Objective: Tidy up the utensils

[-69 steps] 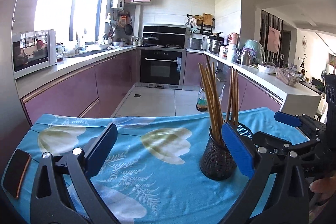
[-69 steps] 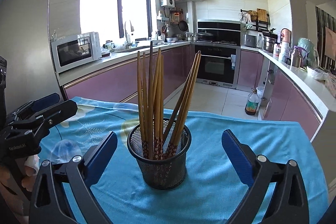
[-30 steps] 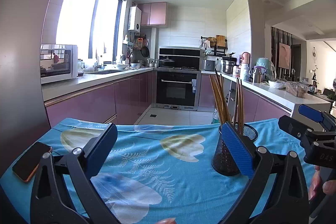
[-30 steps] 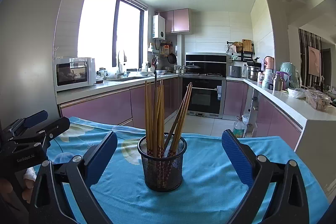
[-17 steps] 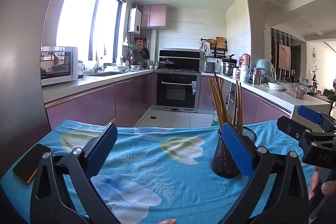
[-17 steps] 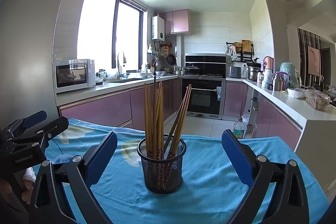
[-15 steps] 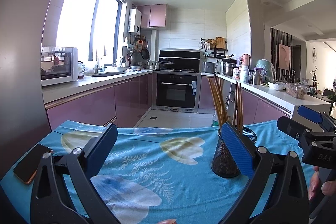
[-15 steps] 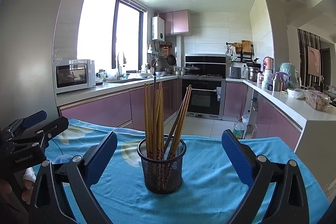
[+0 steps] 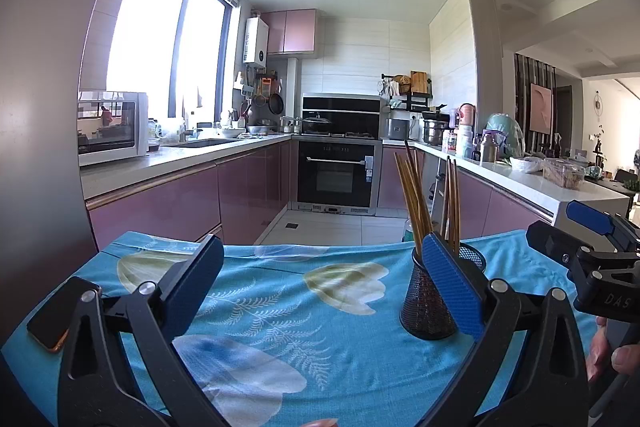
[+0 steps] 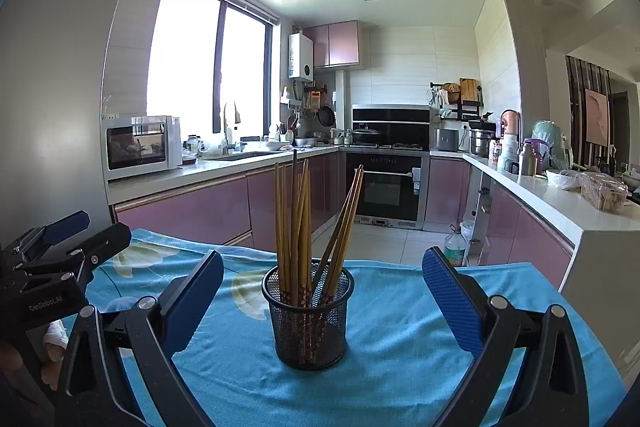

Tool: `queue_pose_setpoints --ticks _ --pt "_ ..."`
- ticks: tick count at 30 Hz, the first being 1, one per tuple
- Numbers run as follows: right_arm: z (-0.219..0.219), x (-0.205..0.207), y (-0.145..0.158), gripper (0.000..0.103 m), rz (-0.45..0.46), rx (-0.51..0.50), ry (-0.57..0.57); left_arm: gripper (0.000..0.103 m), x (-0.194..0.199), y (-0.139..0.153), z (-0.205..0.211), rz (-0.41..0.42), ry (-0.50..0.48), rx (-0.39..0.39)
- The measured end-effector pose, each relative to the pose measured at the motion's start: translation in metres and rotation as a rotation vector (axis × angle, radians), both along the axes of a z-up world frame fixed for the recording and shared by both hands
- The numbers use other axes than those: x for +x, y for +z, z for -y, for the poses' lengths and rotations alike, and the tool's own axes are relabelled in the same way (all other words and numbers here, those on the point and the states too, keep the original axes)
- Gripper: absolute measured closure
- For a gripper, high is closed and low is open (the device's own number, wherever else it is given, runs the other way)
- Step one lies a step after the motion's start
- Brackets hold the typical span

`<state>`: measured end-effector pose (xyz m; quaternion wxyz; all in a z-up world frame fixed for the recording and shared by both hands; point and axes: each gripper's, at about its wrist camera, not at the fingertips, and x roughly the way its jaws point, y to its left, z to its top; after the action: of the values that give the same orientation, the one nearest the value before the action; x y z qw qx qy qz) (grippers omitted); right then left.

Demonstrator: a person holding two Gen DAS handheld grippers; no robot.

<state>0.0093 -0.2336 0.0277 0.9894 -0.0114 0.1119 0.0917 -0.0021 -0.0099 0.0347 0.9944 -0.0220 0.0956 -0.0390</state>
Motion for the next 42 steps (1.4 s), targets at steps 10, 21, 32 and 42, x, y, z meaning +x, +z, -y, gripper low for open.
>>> queue_pose_setpoints --ticks 10,21,32,42 --pt "-0.0019 -0.0002 0.0019 0.007 0.0 0.002 0.003 0.005 0.0004 -0.0002 0.0 -0.002 -0.001 -0.001" --pt "-0.0033 0.0006 0.0021 0.007 -0.004 0.007 0.004 0.005 -0.0002 -0.0023 0.0019 -0.009 -0.003 0.002" --pt "-0.0017 -0.0012 0.0018 0.007 -0.002 0.007 0.002 0.005 -0.0003 -0.0032 0.0027 -0.013 -0.003 0.001" --pt "-0.0012 -0.0023 0.0019 0.007 -0.003 0.007 0.002 0.005 -0.0005 -0.0054 0.0029 -0.016 -0.008 -0.001"
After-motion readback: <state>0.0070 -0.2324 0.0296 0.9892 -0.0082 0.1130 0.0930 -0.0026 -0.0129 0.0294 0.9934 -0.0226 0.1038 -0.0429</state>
